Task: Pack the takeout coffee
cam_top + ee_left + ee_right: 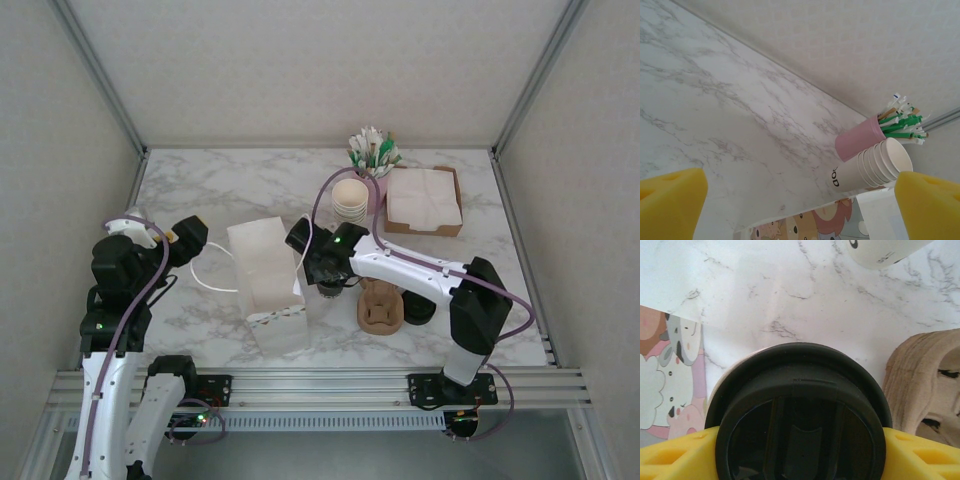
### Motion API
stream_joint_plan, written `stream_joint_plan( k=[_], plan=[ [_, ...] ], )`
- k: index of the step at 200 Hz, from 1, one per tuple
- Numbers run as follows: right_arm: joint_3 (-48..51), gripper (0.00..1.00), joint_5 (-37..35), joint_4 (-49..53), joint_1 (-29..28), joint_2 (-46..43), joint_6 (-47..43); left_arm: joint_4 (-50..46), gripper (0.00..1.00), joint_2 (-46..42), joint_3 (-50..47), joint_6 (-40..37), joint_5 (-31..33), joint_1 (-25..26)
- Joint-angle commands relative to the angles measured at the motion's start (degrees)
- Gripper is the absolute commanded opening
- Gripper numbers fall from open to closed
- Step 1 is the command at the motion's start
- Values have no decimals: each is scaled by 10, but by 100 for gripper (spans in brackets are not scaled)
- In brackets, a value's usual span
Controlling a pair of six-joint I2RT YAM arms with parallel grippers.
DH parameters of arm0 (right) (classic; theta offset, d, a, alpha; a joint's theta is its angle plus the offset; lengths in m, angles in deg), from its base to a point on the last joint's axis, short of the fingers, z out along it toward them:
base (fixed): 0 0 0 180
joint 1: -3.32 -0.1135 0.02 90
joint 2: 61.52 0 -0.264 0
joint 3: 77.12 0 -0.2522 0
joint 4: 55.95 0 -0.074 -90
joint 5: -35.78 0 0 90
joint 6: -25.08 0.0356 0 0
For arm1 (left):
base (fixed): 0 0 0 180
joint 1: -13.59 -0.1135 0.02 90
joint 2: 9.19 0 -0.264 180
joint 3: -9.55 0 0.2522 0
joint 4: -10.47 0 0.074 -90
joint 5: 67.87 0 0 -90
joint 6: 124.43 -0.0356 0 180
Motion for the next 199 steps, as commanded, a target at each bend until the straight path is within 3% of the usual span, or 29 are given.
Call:
stream_joint_plan(
  k=[1, 84, 128, 145, 157, 199],
  plan=[
    [72, 74, 53, 86, 21, 60, -28, 9, 96, -3, -5, 9, 4, -6],
    [89, 74, 128, 53, 65, 38, -43, 9, 96, -4, -5, 9, 5, -6],
    [42, 73, 43, 117, 59, 55, -44, 10, 96, -4, -4, 5, 0, -5],
    [41, 73, 39, 117, 59, 64, -45, 28, 80, -3, -11, -3, -40, -6],
    [44, 73, 44, 109, 58, 66, -44, 33, 75, 4, -13, 8, -60, -3],
    [46, 73, 45, 103, 57, 76, -39, -114, 85, 46, 62, 29, -64, 23]
  ],
)
